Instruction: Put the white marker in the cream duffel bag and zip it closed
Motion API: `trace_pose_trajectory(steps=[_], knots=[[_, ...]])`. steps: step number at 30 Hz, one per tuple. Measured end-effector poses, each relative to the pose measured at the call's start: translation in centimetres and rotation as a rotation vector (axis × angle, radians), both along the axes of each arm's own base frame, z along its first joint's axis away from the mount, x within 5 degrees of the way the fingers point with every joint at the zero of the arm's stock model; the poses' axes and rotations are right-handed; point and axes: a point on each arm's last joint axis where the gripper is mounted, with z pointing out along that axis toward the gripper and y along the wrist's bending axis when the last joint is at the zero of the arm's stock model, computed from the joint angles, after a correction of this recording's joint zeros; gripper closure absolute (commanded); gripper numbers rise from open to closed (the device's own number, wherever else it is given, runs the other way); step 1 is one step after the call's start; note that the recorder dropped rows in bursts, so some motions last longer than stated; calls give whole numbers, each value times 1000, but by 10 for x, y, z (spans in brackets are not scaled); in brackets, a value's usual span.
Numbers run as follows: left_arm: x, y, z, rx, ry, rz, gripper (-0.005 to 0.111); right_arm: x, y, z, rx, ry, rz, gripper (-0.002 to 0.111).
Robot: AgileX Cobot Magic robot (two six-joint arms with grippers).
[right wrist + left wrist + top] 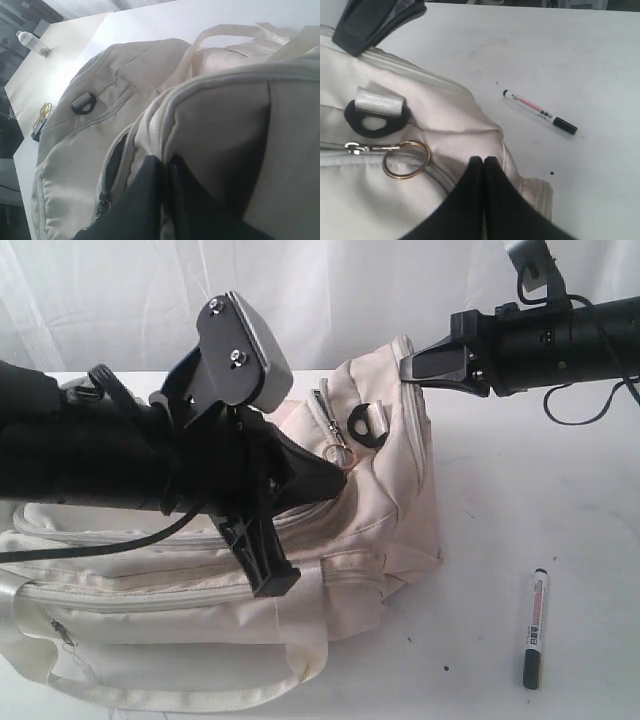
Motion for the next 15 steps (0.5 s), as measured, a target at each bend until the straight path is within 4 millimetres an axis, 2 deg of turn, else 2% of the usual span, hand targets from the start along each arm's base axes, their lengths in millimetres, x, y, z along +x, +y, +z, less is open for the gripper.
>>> trace_pose_trajectory(steps=[2, 7, 12, 15], knots=[[-2, -1, -2, 16, -1, -33, 96, 0, 0, 0, -1, 0, -2, 108], [-3, 1, -4, 80, -53, -64, 60, 0, 0, 0, -2, -1, -3, 108], [5, 2, 3, 120, -151, -44, 57, 0, 0, 0, -3, -4, -2, 108], [10, -5, 8, 158, -237, -58, 57, 0, 0, 0, -5, -6, -3, 108]])
